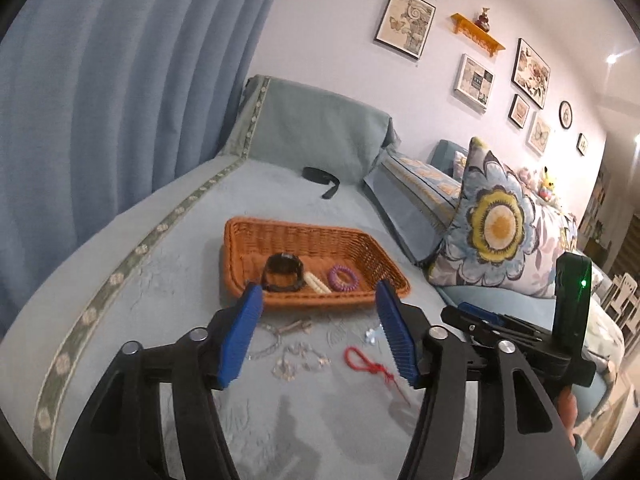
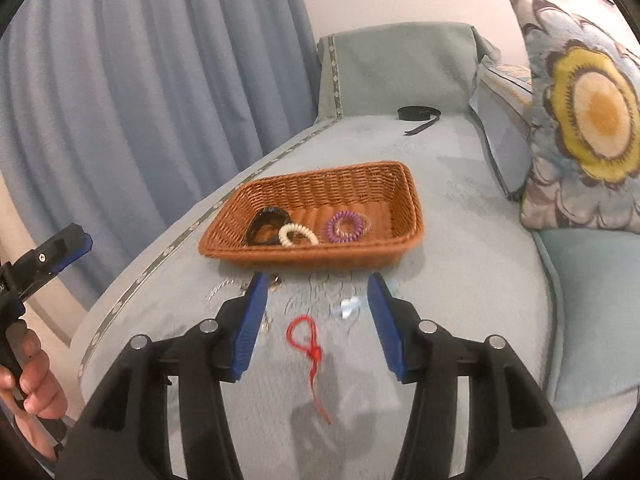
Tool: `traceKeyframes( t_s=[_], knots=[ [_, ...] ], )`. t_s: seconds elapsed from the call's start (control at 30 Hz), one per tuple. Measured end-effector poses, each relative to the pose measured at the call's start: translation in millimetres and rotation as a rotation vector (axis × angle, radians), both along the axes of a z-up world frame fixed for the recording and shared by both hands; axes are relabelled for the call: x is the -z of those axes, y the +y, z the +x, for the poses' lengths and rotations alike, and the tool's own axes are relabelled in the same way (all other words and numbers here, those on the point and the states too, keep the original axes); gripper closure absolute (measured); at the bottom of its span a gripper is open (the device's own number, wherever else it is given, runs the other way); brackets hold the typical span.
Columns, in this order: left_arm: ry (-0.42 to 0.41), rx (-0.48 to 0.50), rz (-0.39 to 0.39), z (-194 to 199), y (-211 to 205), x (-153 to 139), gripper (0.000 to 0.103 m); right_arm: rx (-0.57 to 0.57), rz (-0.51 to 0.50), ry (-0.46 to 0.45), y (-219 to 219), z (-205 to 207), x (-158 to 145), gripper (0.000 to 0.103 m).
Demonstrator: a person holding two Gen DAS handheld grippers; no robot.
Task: Organize jewelry
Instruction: 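Grasp the red knotted cord with the right tool while the left grasps a clear bead bracelet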
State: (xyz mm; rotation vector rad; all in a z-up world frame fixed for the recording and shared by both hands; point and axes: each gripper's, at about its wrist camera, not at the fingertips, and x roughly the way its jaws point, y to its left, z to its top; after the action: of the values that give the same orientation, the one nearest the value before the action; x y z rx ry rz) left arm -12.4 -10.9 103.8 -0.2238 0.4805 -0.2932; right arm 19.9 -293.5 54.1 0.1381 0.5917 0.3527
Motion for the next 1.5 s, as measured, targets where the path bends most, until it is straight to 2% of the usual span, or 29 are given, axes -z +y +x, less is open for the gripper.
traceKeyframes(
  t_s=[0.2, 0.37, 0.53, 0.63, 0.83, 0.9, 1.17, 1.23, 1.37, 1.47, 1.5],
  knots=[
    [0.077, 0.0, 0.019, 2.6, 15.7, 21.8, 0.044, -0.001, -0.052, 0.028, 10.3, -9.5, 24.1, 0.054],
    [0.157, -0.033, 0.015, 26.9, 32.1, 63.1, 0.044, -0.01, -0.051, 0.094, 19.7, 3.9, 57.8, 0.054],
    [0.204, -0.059, 0.073, 57.3, 33.0, 97.6, 0.046, -0.024, -0.077, 0.151, 36.0, 25.0, 86.5, 0.054],
    [0.254, -0.057, 0.063, 83.3, 34.5, 112.9, 0.049, -0.05, -0.125, 0.164, 49.6, 36.3, 93.8, 0.054],
    [0.331, -0.044, 0.041, 121.9, 33.5, 139.3, 0.054, -0.062, -0.158, 0.172, 58.8, 44.3, 104.1, 0.054],
    [0.359, -0.046, 0.068, 129.8, 28.8, 144.6, 0.055, -0.06, -0.161, 0.159, 58.4, 43.5, 103.4, 0.054],
    [0.352, -0.074, 0.225, 135.3, 6.3, 146.7, 0.056, -0.047, -0.23, 0.18, 69.9, 53.0, 107.7, 0.055],
    [0.35, -0.084, 0.243, 135.0, 4.8, 146.9, 0.059, -0.048, -0.243, 0.175, 71.8, 51.4, 108.0, 0.059],
    [0.35, -0.113, 0.259, 133.9, 5.4, 146.1, 0.072, -0.058, -0.273, 0.162, 78.6, 44.9, 107.9, 0.078],
    [0.349, -0.117, 0.267, 132.9, 4.7, 145.8, 0.095, -0.077, -0.288, 0.153, 83.5, 37.7, 107.5, 0.094],
    [0.35, -0.115, 0.269, 132.5, 3.8, 145.9, 0.097, -0.082, -0.287, 0.154, 83.5, 35.7, 107.4, 0.095]
  ],
)
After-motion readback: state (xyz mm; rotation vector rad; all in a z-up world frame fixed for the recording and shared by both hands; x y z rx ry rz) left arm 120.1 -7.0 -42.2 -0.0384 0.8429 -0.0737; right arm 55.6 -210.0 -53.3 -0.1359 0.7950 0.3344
